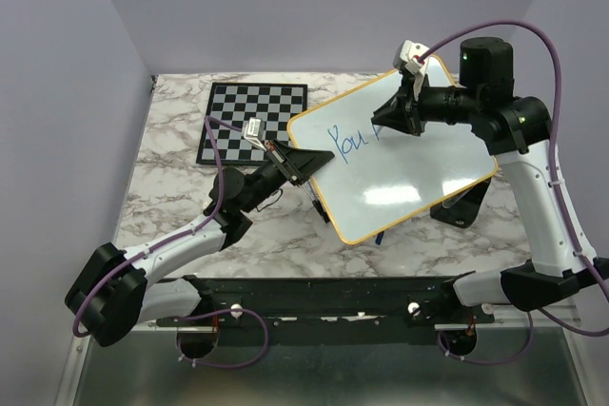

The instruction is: Write a sentence on the whiteboard

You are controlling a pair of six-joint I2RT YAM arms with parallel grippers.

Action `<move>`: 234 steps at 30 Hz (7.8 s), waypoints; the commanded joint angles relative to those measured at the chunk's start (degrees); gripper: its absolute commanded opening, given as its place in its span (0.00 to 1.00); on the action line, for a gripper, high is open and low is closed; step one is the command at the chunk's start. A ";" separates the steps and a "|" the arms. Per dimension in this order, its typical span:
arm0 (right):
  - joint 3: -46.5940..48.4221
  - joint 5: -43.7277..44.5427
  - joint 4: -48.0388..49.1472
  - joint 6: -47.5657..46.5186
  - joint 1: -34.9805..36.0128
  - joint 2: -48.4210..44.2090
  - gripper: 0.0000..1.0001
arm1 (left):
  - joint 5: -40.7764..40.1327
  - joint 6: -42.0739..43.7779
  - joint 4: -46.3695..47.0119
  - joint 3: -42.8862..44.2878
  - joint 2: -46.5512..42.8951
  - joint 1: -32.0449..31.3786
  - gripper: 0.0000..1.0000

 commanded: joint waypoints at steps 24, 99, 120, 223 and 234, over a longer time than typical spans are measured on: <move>-1.82 3.59 -2.43 -1.87 0.32 -2.61 0.01 | -1.73 -3.87 14.78 2.67 -1.30 0.26 0.00; 1.08 8.60 6.62 4.98 -3.11 0.91 0.01 | -1.11 -4.49 15.83 2.32 -1.31 0.43 0.00; -4.72 4.20 1.61 2.87 -3.20 -2.60 0.01 | -1.46 -4.58 16.36 1.88 -0.95 0.70 0.00; -4.81 5.52 5.83 5.33 -7.42 -1.72 0.01 | -0.93 -4.84 16.27 2.40 -0.60 1.22 0.00; -8.07 9.73 5.65 4.02 -7.77 -5.07 0.00 | -1.02 -5.02 16.36 2.23 -0.78 1.22 0.00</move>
